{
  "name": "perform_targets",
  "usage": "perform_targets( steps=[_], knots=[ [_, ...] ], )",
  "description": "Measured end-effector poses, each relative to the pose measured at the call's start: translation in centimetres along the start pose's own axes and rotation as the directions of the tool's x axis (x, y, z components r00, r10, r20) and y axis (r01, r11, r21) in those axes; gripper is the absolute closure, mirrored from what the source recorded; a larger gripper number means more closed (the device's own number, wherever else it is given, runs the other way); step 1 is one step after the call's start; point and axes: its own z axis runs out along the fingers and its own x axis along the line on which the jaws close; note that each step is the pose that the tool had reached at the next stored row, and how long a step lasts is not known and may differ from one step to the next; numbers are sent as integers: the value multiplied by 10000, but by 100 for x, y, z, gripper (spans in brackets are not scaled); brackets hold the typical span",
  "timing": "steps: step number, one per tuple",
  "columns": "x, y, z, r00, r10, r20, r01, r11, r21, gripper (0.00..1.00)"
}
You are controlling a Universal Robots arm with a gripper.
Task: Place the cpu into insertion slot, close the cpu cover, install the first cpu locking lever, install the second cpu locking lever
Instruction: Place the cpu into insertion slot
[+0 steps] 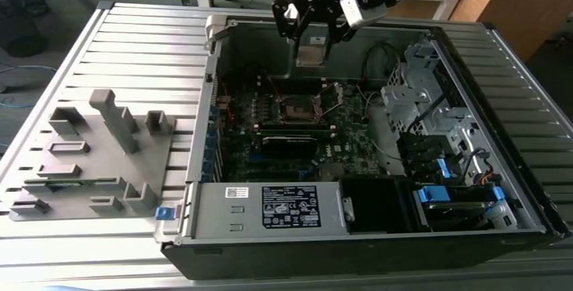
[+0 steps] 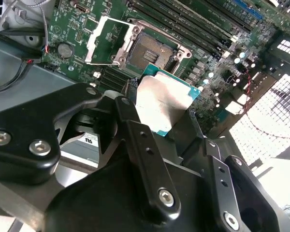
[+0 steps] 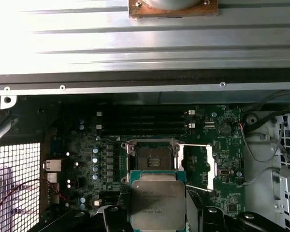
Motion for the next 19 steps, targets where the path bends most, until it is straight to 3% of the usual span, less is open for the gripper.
perform_targets(
  steps=[5,9,12,14,19],
  knots=[
    [0,-2,21,9983,585,52,-585,9983,-7,46],
    [0,-4,43,9914,1306,116,-1306,9914,-20,46],
    [-1,-5,60,9827,1843,163,-1842,9829,-32,46],
    [-1,-6,71,9752,2204,195,-2204,9754,-42,46],
    [-1,-8,86,9518,3057,268,-3056,9521,-69,46]
  ],
)
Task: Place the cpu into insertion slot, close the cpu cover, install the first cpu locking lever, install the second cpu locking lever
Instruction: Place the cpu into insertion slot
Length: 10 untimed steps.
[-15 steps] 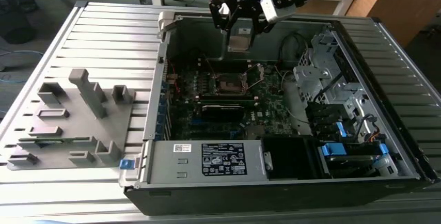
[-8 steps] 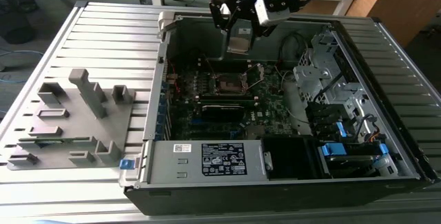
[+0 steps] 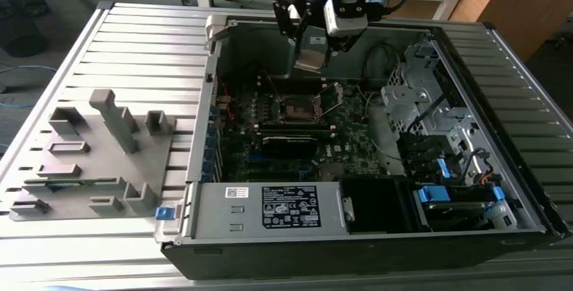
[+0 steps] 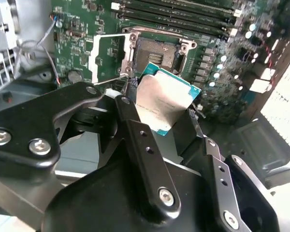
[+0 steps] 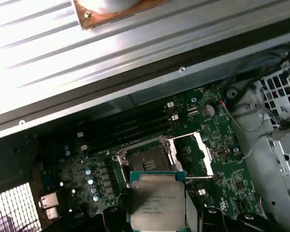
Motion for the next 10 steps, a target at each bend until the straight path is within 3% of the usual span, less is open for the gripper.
perform_targets(
  steps=[5,10],
  knots=[
    [0,-1,10,9974,712,63,-711,9975,-10,46],
    [0,-1,12,9967,804,71,-804,9968,-12,46]
  ],
)
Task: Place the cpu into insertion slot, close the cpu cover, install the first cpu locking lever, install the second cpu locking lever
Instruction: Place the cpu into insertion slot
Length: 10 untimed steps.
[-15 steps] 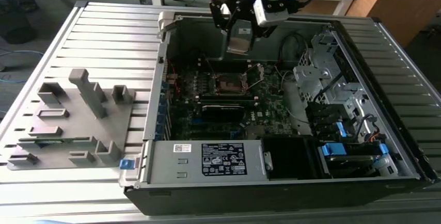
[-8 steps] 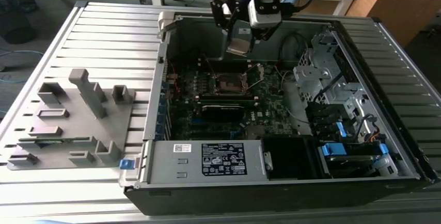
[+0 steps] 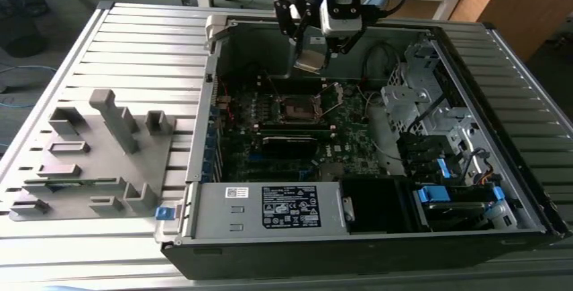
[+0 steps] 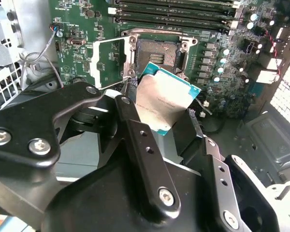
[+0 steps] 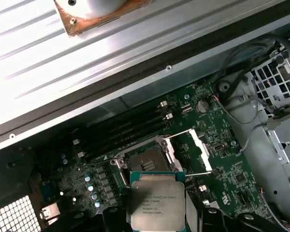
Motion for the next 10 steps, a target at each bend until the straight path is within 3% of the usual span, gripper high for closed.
perform_targets(
  steps=[6,10],
  knots=[
    [0,0,3,10000,63,6,-63,10000,-2,46],
    [0,-1,15,9976,689,62,-689,9976,-9,46]
  ],
)
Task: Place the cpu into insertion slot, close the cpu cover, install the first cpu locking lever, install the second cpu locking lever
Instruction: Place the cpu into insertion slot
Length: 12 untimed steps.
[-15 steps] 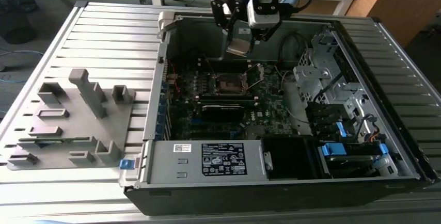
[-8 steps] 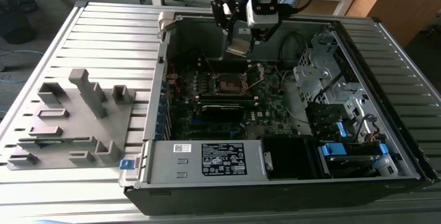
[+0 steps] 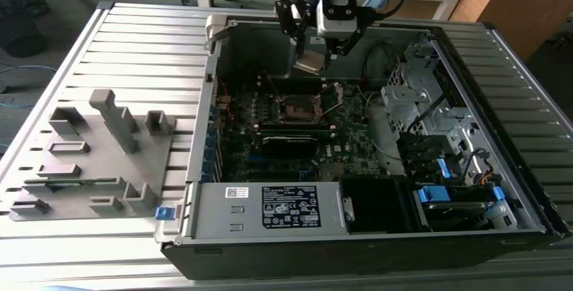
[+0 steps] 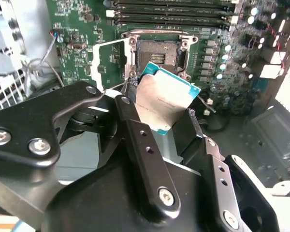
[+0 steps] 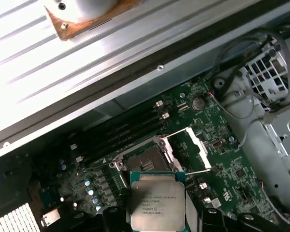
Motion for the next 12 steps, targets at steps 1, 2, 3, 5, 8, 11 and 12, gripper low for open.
perform_targets(
  steps=[1,2,3,5,8,11,12],
  knots=[
    [0,0,4,9998,181,16,-181,9998,-2,46],
    [0,-1,7,9994,358,32,-358,9994,-4,46],
    [0,-1,10,9985,539,48,-539,9985,-5,46],
    [0,-2,13,9960,890,80,-890,9960,-10,46],
    [0,-2,17,9896,1432,127,-1432,9897,-22,46],
    [0,-2,22,9805,1957,173,-1957,9807,-34,46],
    [0,-2,24,9766,2144,190,-2144,9767,-39,46]
  ],
)
